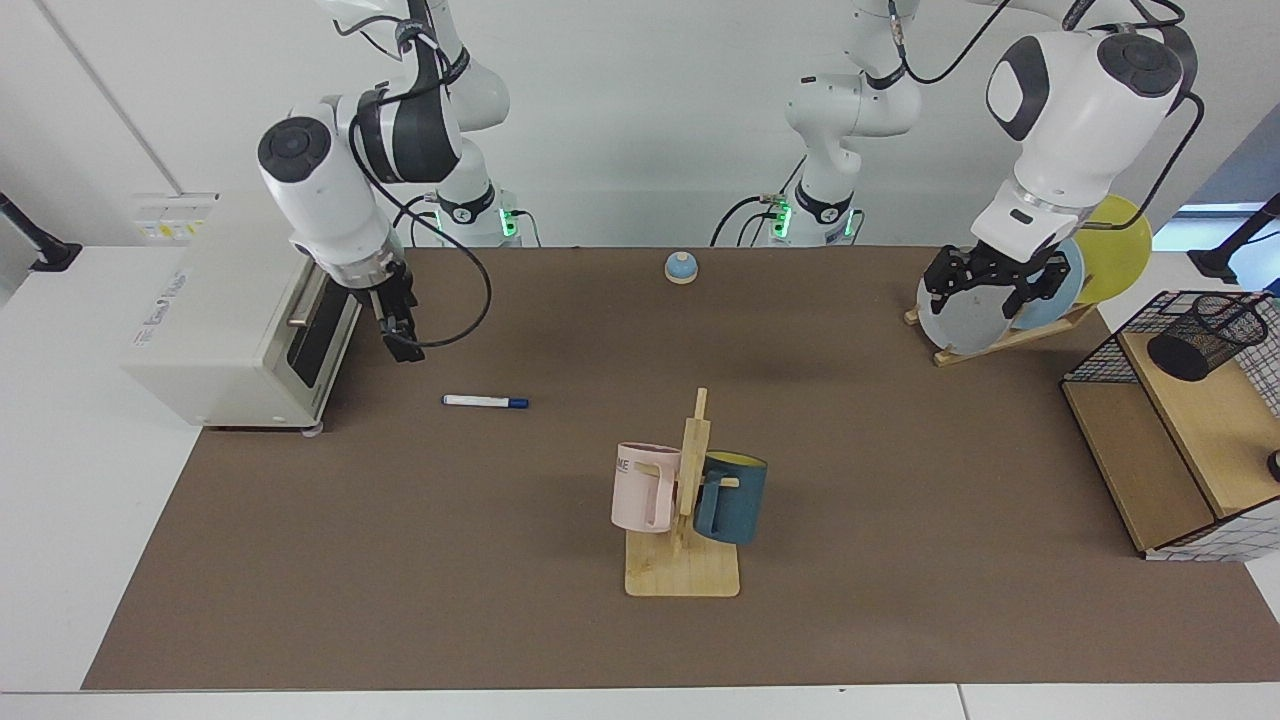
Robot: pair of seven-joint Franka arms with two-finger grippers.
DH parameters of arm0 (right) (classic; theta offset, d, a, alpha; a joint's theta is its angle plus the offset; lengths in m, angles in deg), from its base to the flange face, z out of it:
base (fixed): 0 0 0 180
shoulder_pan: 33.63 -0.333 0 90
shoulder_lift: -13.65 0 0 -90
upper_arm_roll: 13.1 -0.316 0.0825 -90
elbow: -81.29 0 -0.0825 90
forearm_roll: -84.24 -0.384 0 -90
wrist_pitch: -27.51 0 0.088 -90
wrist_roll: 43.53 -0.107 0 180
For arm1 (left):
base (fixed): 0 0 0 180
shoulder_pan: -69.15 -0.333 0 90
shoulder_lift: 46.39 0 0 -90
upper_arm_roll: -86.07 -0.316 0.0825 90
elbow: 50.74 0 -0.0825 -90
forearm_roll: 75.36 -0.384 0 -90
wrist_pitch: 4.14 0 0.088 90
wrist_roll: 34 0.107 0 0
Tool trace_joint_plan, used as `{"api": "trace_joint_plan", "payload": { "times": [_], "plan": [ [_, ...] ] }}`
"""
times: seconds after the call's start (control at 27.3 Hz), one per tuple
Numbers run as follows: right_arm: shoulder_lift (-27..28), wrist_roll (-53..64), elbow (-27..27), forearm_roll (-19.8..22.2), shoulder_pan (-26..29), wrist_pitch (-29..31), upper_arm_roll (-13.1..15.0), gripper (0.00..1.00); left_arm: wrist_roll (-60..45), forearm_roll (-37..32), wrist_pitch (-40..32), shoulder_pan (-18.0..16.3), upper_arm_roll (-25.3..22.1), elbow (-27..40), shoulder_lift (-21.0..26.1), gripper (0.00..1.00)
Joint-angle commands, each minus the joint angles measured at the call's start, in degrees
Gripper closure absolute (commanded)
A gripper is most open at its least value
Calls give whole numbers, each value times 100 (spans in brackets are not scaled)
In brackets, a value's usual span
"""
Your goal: Put markers into pen holder
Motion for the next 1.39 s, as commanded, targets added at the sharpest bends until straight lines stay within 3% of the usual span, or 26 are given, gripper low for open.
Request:
{"api": "trace_joint_plan", "payload": {
  "times": [0.0,0.11,0.62,0.99,1.1,1.36],
  "plan": [
    [273,-797,-441,-740,11,968,9,0,73,64,289,73,-31,343,-176,0],
    [440,-807,-687,-750,19,1505,9,0,73,73,404,74,-22,422,-159,0],
    [1020,-8,-1242,-785,81,2464,9,0,179,161,764,56,-48,757,-194,0],
    [1152,467,-1295,-794,73,2517,9,2,161,161,747,74,-57,757,-220,0],
    [1161,581,-1286,-794,64,2517,9,12,179,161,738,74,-57,757,-220,0],
    [1161,915,-1294,-917,81,2491,0,61,187,161,703,82,-57,757,-220,0]
  ]
}}
